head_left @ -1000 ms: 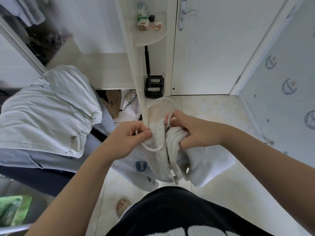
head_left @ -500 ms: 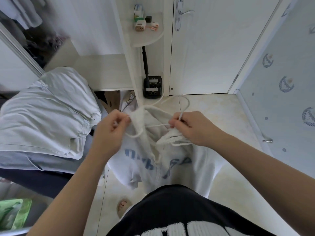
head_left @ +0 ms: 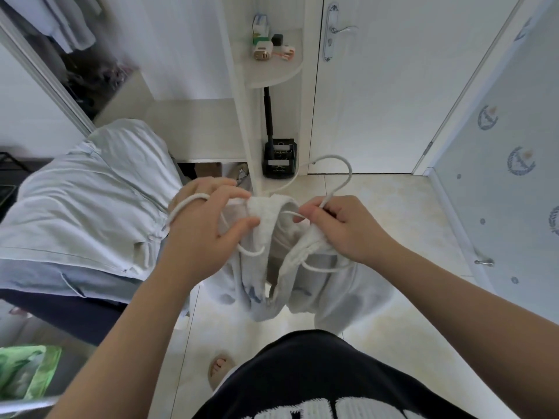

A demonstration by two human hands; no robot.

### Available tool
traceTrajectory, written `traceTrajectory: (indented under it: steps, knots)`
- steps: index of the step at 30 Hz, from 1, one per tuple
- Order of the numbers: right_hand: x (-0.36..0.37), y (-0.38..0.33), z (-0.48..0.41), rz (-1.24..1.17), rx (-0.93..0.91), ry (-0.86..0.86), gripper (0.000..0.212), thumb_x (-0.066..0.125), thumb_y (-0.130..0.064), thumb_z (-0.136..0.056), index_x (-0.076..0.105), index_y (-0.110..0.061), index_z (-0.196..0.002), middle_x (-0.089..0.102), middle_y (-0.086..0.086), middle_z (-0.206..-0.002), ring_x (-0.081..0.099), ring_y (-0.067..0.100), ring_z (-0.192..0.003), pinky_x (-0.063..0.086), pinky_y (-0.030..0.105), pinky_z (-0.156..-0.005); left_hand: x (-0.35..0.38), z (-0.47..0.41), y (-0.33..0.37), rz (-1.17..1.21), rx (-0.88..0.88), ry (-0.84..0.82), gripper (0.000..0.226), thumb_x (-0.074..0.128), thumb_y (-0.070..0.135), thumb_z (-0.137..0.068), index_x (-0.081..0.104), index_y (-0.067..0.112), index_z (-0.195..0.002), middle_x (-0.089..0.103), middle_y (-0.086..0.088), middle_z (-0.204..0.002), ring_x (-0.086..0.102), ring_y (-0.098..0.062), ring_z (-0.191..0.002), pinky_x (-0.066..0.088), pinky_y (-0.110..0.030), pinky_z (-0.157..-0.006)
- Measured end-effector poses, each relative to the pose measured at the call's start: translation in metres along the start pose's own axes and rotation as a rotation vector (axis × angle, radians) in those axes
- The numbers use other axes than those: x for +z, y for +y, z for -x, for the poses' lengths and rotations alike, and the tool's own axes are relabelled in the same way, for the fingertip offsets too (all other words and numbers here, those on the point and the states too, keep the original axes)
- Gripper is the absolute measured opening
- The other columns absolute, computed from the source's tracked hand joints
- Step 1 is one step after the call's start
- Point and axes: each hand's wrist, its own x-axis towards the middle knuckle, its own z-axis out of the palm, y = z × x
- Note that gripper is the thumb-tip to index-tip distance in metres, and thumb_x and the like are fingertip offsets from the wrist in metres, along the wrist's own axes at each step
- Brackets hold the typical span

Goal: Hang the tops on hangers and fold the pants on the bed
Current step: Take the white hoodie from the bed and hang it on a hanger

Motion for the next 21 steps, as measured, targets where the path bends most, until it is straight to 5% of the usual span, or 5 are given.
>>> traceTrajectory:
  steps: [4,8,12,17,21]
  knots:
    - [-0.006,-0.009,-0.007,0.031,-0.048,-0.036,0.031,0.055,-0.037,-0.101,0.077,-0.026,-0.083,0.055,0.034,-0.068,0.031,0.016,-0.046,0.023,0.022,-0.044,0.0,-0.004,-0.007,-0.044,0.045,-0.124,0.043,0.046,0.057,-0.093,0.061,0.026,-0.119,0.068,0.005,-0.097,0.058,-0.016,-0.075,0.048,-0.038,-0.069]
    - [-0.016,-0.016,-0.015,0.152,-0.028,-0.137,0.039,0.054,-0.032,-0.102,0.074,-0.001,-0.089,0.055,-0.016,-0.05,0.028,0.008,-0.04,0.024,0.016,-0.042,-0.001,-0.006,-0.007,0.001,0.074,-0.092,0.038,0.044,0.052,-0.095,0.065,0.024,-0.108,0.064,0.005,-0.079,0.053,-0.013,-0.066,0.044,-0.033,-0.06]
    - [-0.023,-0.025,-0.019,0.255,-0.061,-0.274,0.031,0.049,-0.036,-0.103,0.073,-0.029,-0.084,0.049,0.025,-0.062,0.032,0.013,-0.045,0.028,0.022,-0.046,0.002,-0.005,0.0,0.069,0.037,-0.011,0.022,0.049,0.039,-0.097,0.065,0.025,-0.096,0.057,0.006,-0.063,0.051,-0.013,-0.061,0.041,-0.033,-0.057]
    - [-0.019,-0.019,-0.021,0.326,-0.059,-0.308,0.03,0.052,-0.03,-0.102,0.076,-0.024,-0.085,0.039,0.0,-0.05,0.033,0.009,-0.044,0.028,0.022,-0.048,-0.014,-0.02,0.008,0.278,-0.052,0.238,0.019,0.047,0.024,-0.1,0.061,0.018,-0.089,0.059,0.005,-0.073,0.054,-0.012,-0.069,0.041,-0.032,-0.064]
    - [-0.017,-0.016,-0.02,0.225,-0.091,-0.298,0.034,0.052,-0.037,-0.101,0.075,-0.023,-0.079,0.04,0.017,-0.054,0.033,0.018,-0.046,0.028,0.027,-0.047,-0.018,-0.04,0.016,0.301,-0.079,0.327,0.016,0.053,0.024,-0.101,0.062,0.02,-0.088,0.055,0.017,-0.065,0.047,-0.001,-0.058,0.033,-0.013,-0.057]
